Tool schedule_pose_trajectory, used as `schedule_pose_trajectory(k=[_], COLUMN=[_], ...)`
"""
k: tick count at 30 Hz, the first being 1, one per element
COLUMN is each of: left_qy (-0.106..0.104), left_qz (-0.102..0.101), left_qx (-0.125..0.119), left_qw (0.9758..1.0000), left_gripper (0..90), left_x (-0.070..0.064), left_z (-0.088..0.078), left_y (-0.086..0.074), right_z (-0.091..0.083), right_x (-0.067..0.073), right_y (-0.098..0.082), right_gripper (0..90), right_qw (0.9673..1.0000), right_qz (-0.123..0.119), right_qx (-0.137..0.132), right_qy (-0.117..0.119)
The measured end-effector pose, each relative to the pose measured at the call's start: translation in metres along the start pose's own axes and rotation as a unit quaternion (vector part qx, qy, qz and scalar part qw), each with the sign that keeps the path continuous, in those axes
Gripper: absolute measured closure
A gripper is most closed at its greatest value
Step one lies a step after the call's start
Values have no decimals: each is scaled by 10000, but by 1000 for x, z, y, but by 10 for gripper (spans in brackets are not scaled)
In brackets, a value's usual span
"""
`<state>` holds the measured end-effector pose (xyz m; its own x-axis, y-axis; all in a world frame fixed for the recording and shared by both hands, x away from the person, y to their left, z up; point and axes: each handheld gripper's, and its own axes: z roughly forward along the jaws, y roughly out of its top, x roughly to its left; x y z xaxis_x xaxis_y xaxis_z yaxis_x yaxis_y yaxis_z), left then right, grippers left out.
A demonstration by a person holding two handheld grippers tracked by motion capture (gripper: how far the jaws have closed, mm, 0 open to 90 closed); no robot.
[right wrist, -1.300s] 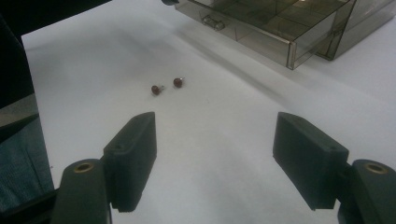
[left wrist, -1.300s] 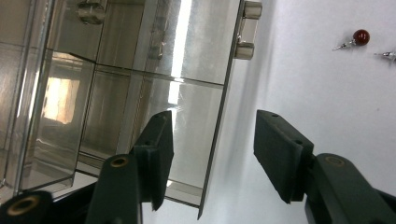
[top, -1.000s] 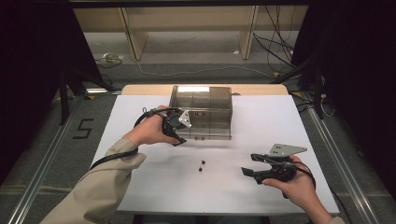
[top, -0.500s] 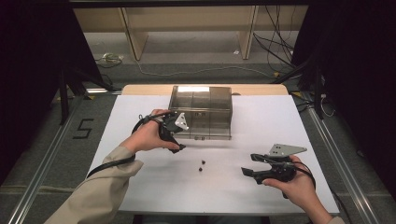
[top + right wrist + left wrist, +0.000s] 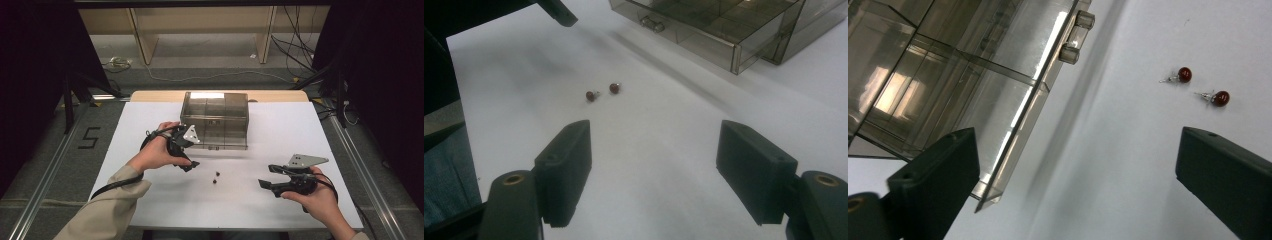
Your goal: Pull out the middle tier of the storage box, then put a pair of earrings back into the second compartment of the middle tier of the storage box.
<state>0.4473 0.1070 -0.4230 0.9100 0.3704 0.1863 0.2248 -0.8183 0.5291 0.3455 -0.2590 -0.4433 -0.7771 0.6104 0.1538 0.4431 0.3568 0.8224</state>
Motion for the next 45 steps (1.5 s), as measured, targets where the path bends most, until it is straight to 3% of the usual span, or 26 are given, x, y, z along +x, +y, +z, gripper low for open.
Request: schedule_pose_trajectory(k=[10, 18, 28, 33, 36, 38, 41, 45], left_qy=[81, 38, 8, -69, 13, -88, -249, -260], left_qz=[-351, -648, -625, -745, -985, -1093, -1026, -943], left_qx=[-399, -531, -485, -605, -727, -778, -762, -728], left_qw=[9986, 9965, 9969, 9954, 9925, 9909, 9915, 9925], left_gripper=[0, 0, 0, 1, 81, 163, 183, 249], left_x=[-16, -35, -47, -50, -57, -60, -68, -77], left_z=[-3, 3, 10, 13, 16, 18, 23, 29], left_y=[-10, -21, -20, -18, -17, -15, -11, -4], right_z=[1, 1, -1, -2, -1, -2, -1, -2], right_x=[1, 1, 0, 0, 0, 1, 1, 0], right_y=[1, 1, 1, 0, 0, 0, 1, -1], right_gripper=[309, 309, 309, 309, 309, 309, 309, 309], right_qw=[10000, 10000, 10000, 10000, 10000, 10000, 10000, 10000], right_qz=[-4, 12, 21, 24, 35, 30, 29, 3], right_qx=[-8, 3, -23, -20, -16, -7, -18, -11], right_qy=[-2, -23, -43, -70, -71, -69, -67, -53])
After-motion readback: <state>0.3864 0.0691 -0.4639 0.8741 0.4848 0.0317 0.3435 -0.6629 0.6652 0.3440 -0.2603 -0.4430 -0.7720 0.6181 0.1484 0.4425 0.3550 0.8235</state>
